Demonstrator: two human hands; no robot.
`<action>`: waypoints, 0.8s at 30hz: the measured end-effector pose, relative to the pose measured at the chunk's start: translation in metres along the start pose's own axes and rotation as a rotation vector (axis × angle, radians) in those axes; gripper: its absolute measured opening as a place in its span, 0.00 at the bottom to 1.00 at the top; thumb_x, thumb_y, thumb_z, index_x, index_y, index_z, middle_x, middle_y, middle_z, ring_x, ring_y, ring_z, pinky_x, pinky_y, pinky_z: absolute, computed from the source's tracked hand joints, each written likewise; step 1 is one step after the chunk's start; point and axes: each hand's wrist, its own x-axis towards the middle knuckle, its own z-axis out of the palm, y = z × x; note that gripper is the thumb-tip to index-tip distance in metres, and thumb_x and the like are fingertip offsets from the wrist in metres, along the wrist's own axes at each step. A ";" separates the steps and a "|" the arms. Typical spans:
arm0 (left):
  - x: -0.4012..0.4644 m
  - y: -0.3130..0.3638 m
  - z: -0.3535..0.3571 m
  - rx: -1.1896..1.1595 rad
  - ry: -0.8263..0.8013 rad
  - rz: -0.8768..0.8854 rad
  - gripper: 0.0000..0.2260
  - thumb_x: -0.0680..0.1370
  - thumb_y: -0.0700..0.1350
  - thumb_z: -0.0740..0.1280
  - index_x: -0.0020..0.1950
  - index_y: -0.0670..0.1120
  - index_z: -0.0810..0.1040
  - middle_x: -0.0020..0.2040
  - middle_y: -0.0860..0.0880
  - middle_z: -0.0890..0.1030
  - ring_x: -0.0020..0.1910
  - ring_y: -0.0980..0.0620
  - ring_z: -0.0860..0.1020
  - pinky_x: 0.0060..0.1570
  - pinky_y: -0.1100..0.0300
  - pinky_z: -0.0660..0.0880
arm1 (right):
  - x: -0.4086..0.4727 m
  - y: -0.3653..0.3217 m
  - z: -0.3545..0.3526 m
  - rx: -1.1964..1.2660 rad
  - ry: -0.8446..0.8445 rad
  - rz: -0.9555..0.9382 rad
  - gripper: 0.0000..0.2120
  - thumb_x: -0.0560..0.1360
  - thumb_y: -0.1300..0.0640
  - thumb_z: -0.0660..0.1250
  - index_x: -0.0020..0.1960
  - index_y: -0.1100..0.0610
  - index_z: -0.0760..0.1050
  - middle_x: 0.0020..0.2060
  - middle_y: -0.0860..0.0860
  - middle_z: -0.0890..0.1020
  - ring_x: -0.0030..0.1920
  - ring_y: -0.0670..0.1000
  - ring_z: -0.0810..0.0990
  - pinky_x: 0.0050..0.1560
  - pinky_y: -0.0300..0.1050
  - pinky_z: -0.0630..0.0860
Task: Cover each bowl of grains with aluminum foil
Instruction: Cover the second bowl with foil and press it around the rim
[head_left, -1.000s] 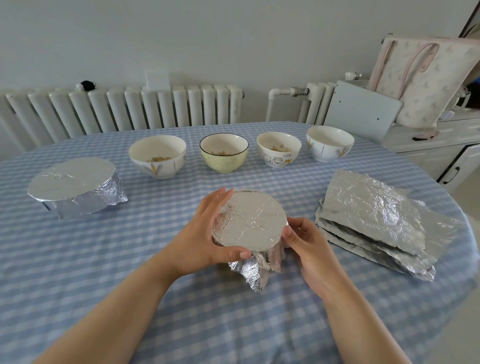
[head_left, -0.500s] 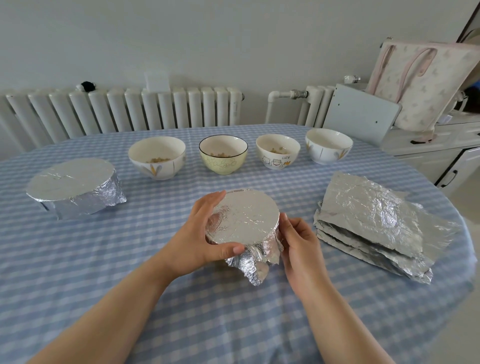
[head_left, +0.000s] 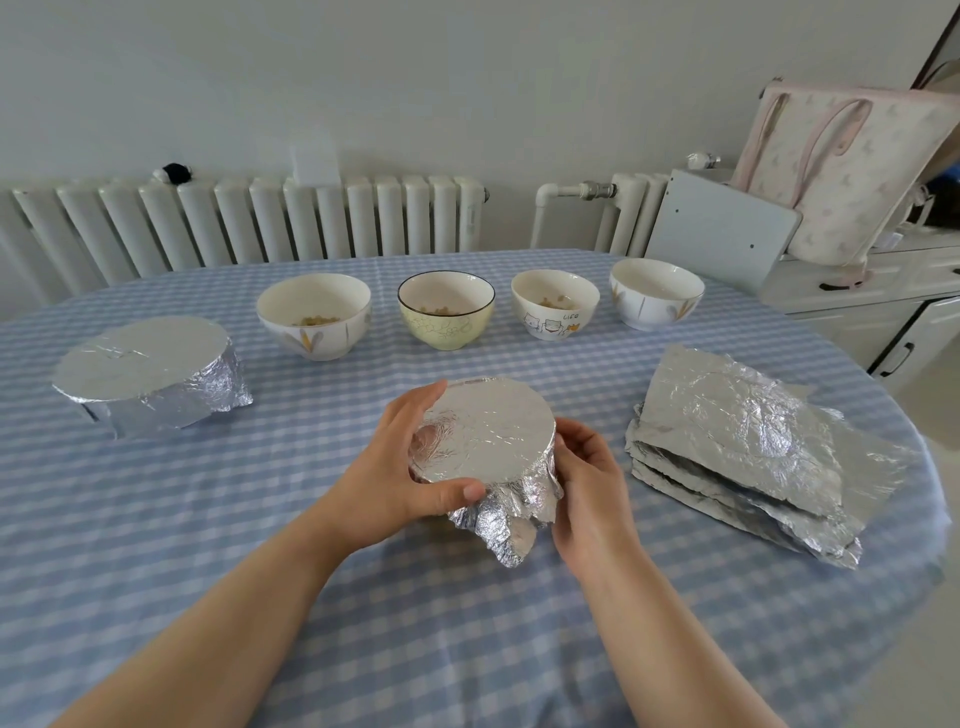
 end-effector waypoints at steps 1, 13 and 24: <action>0.000 0.000 0.000 -0.002 -0.002 -0.002 0.54 0.54 0.74 0.74 0.75 0.60 0.57 0.69 0.69 0.59 0.66 0.75 0.61 0.58 0.80 0.62 | 0.000 0.000 0.000 0.005 0.003 0.009 0.07 0.78 0.69 0.62 0.50 0.59 0.75 0.38 0.53 0.82 0.37 0.52 0.78 0.41 0.48 0.76; 0.001 0.003 0.004 0.103 -0.039 0.017 0.54 0.55 0.73 0.74 0.76 0.61 0.54 0.69 0.71 0.56 0.68 0.73 0.58 0.65 0.70 0.61 | 0.006 0.000 -0.012 -0.323 0.099 -0.009 0.12 0.75 0.72 0.63 0.47 0.56 0.78 0.41 0.54 0.84 0.41 0.55 0.80 0.47 0.53 0.77; -0.001 0.008 0.007 0.169 -0.037 0.014 0.55 0.56 0.73 0.73 0.77 0.60 0.53 0.72 0.65 0.57 0.70 0.68 0.59 0.68 0.65 0.61 | -0.001 -0.013 -0.021 -0.473 0.019 -0.005 0.18 0.73 0.76 0.57 0.53 0.60 0.77 0.38 0.51 0.84 0.35 0.48 0.81 0.34 0.41 0.78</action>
